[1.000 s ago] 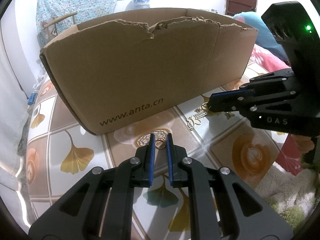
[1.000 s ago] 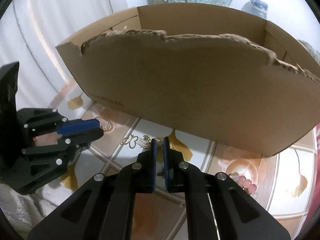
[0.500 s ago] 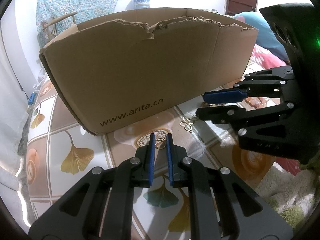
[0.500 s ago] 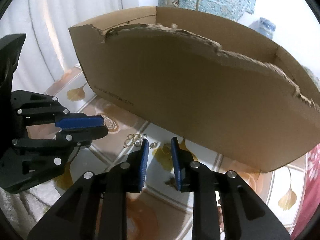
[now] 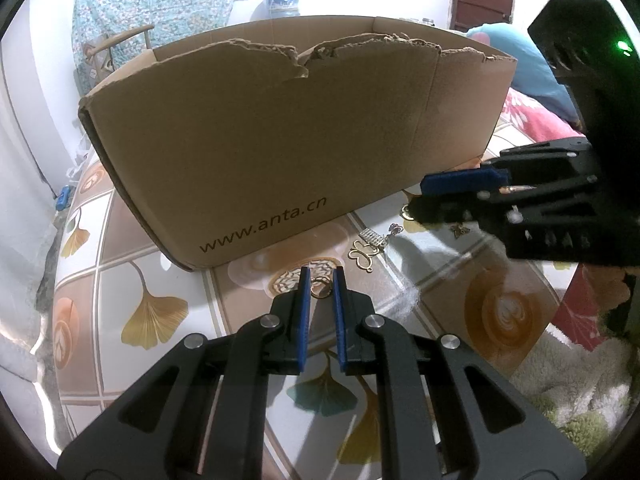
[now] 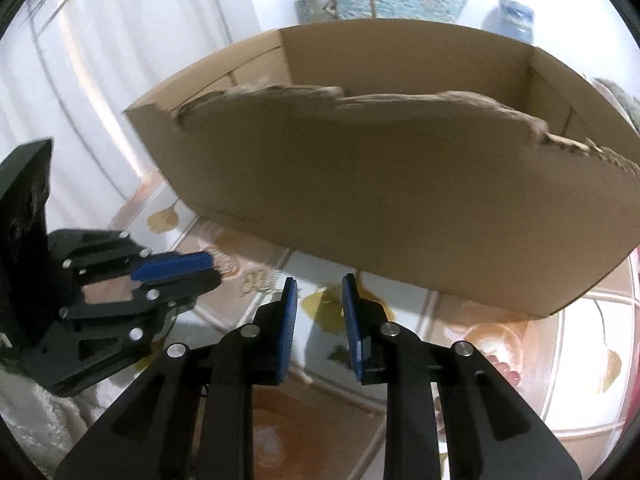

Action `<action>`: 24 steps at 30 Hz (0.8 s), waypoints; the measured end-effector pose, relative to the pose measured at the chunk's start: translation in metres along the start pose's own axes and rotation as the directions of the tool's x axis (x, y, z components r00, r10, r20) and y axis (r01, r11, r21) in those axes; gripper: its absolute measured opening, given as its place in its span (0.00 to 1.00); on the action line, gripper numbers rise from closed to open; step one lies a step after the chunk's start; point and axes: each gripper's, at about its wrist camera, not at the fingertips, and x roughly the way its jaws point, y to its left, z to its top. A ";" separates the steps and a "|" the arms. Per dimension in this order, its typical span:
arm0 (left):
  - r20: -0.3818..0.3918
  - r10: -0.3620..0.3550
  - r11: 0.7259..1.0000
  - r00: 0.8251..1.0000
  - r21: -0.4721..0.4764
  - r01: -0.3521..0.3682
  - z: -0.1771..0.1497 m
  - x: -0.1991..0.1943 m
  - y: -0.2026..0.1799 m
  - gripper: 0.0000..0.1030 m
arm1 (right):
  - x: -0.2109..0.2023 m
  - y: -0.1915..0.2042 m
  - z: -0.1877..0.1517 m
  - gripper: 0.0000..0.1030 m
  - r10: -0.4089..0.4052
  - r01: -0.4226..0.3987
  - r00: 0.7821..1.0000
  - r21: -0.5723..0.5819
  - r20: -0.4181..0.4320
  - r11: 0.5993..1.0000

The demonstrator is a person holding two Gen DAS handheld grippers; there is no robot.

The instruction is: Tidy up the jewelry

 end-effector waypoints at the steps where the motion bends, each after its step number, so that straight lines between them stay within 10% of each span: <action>1: 0.000 0.000 1.000 1.000 0.000 0.000 0.000 0.000 -0.001 0.10 | 0.001 -0.001 0.001 0.22 -0.015 0.015 1.000 -0.001 0.001 1.000; 24: 0.001 -0.001 1.000 1.000 0.000 0.001 0.000 0.000 0.001 0.10 | 0.002 0.041 -0.011 0.14 -0.139 0.127 0.989 -0.194 -0.053 0.973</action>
